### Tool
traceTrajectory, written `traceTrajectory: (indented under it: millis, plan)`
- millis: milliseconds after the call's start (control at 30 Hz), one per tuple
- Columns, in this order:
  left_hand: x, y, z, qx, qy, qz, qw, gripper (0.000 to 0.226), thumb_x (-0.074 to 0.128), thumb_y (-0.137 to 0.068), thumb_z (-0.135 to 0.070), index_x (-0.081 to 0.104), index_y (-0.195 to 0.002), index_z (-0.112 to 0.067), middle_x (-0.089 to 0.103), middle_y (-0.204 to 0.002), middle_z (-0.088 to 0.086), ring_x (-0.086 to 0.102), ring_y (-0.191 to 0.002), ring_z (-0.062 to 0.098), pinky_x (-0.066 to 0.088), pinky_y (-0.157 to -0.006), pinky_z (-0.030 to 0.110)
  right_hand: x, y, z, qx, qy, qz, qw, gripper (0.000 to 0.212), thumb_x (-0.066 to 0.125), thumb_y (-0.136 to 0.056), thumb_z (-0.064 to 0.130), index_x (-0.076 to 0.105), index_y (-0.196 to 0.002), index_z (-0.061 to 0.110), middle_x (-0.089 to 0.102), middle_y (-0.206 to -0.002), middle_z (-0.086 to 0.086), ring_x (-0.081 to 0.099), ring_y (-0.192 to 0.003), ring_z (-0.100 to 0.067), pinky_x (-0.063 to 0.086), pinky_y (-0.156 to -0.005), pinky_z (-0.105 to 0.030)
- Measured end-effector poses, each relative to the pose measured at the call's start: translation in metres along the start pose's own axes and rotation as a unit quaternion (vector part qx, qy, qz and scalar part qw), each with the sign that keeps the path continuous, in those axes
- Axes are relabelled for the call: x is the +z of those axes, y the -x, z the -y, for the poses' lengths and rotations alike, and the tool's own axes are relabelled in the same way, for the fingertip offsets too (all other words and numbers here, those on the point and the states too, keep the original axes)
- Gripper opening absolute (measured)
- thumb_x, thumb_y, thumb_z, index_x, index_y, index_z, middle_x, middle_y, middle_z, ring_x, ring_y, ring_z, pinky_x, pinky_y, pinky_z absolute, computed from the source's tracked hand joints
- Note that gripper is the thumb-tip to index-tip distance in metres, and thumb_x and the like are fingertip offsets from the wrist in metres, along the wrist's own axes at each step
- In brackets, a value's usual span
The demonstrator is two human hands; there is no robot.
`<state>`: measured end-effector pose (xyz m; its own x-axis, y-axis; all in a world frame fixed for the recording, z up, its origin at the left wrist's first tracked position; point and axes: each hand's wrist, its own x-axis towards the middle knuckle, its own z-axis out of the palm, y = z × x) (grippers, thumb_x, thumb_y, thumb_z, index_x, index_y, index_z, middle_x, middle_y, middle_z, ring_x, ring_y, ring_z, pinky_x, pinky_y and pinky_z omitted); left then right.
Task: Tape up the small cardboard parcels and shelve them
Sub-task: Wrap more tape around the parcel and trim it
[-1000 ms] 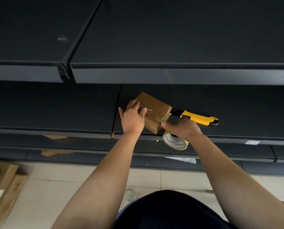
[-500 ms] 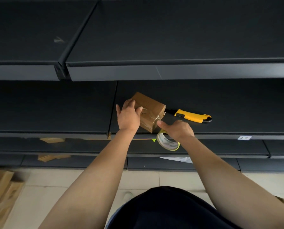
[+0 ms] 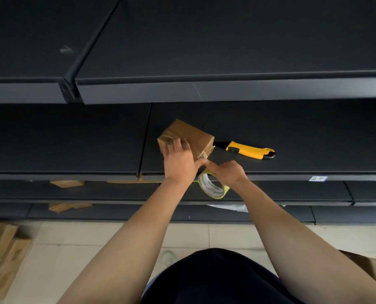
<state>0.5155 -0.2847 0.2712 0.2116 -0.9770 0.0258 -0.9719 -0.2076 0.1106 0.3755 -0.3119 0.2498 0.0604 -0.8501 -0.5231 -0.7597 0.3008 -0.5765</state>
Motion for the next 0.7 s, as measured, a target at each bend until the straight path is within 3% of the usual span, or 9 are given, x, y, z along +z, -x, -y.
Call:
traceTrajectory:
  millis: [67, 133, 167, 267, 367, 467, 567, 700]
  plan:
    - [-0.002, -0.001, 0.002, 0.011, 0.023, -0.003, 1.0, 0.08, 0.053, -0.086, -0.059, 0.044, -0.135, 0.003, 0.045, -0.134, 0.015, 0.039, -0.13, 0.031, 0.03, -0.111, 0.038, -0.005, 0.003, -0.008, -0.015, -0.089, 0.055, 0.994, 0.069, 0.058, -0.073, 0.072, 0.066, -0.068, 0.003, 0.06, -0.059, -0.008, 0.053, -0.06, -0.018, 0.046, -0.062, -0.031]
    - [-0.009, -0.001, 0.004, 0.018, 0.069, -0.001, 0.997, 0.071, 0.052, -0.09, -0.052, 0.043, -0.136, 0.002, 0.045, -0.137, 0.015, 0.04, -0.13, 0.029, 0.037, -0.106, 0.035, -0.013, 0.011, -0.01, -0.04, -0.168, 0.113, 0.978, 0.061, 0.065, -0.073, 0.064, 0.072, -0.089, 0.005, 0.073, -0.08, -0.01, 0.066, -0.076, -0.02, 0.05, -0.084, -0.035]
    - [-0.016, -0.003, 0.006, 0.021, 0.101, 0.003, 0.995, 0.067, 0.051, -0.091, -0.051, 0.045, -0.135, 0.0, 0.047, -0.137, 0.014, 0.044, -0.127, 0.028, 0.04, -0.101, 0.035, -0.018, 0.016, -0.006, -0.057, -0.206, 0.146, 0.966, 0.055, 0.067, -0.074, 0.059, 0.072, -0.09, 0.006, 0.074, -0.08, -0.009, 0.068, -0.077, -0.019, 0.051, -0.086, -0.036]
    - [-0.041, -0.009, 0.016, 0.026, 0.211, 0.041, 0.976, 0.056, 0.052, -0.091, -0.05, 0.056, -0.126, -0.007, 0.061, -0.123, 0.011, 0.059, -0.108, 0.026, 0.048, -0.086, 0.035, -0.04, 0.024, 0.012, -0.099, -0.319, 0.257, 0.907, 0.044, 0.065, -0.076, 0.044, 0.068, -0.087, 0.002, 0.071, -0.073, -0.012, 0.067, -0.064, -0.019, 0.056, -0.071, -0.031]
    - [-0.056, -0.019, 0.03, 0.01, 0.314, 0.141, 0.939, 0.041, 0.048, -0.093, -0.049, 0.067, -0.105, -0.014, 0.07, -0.096, 0.007, 0.066, -0.087, 0.023, 0.051, -0.072, 0.036, -0.065, 0.036, 0.034, -0.125, -0.356, 0.334, 0.864, 0.037, 0.069, -0.077, 0.039, 0.065, -0.087, 0.004, 0.069, -0.072, -0.014, 0.065, -0.057, -0.021, 0.055, -0.059, -0.029]
    - [-0.053, -0.025, 0.032, -0.022, 0.338, 0.175, 0.925, 0.043, 0.04, -0.097, -0.048, 0.061, -0.093, -0.011, 0.064, -0.088, 0.004, 0.06, -0.08, 0.019, 0.042, -0.061, 0.028, -0.074, 0.045, 0.059, -0.13, -0.353, 0.337, 0.863, 0.037, 0.069, -0.075, 0.034, 0.063, -0.091, 0.002, 0.066, -0.068, -0.011, 0.063, -0.054, -0.018, 0.054, -0.053, -0.026]
    - [-0.041, -0.029, 0.028, -0.06, 0.367, 0.131, 0.919, 0.032, 0.042, -0.097, -0.038, 0.06, -0.099, -0.012, 0.062, -0.088, -0.001, 0.058, -0.078, 0.01, 0.041, -0.059, 0.025, -0.071, 0.048, 0.076, -0.116, -0.347, 0.299, 0.881, 0.04, 0.067, -0.078, 0.033, 0.062, -0.099, -0.001, 0.062, -0.079, -0.016, 0.061, -0.062, -0.02, 0.054, -0.059, -0.028]
    - [-0.036, -0.037, 0.035, -0.106, 0.44, 0.083, 0.888, 0.03, 0.052, -0.094, -0.029, 0.067, -0.083, -0.006, 0.067, -0.076, 0.003, 0.062, -0.072, 0.015, 0.045, -0.06, 0.026, -0.074, 0.052, 0.087, -0.145, -0.307, 0.263, 0.903, 0.045, 0.062, -0.083, 0.04, 0.062, -0.102, -0.001, 0.061, -0.091, -0.022, 0.058, -0.078, -0.029, 0.052, -0.067, -0.028]
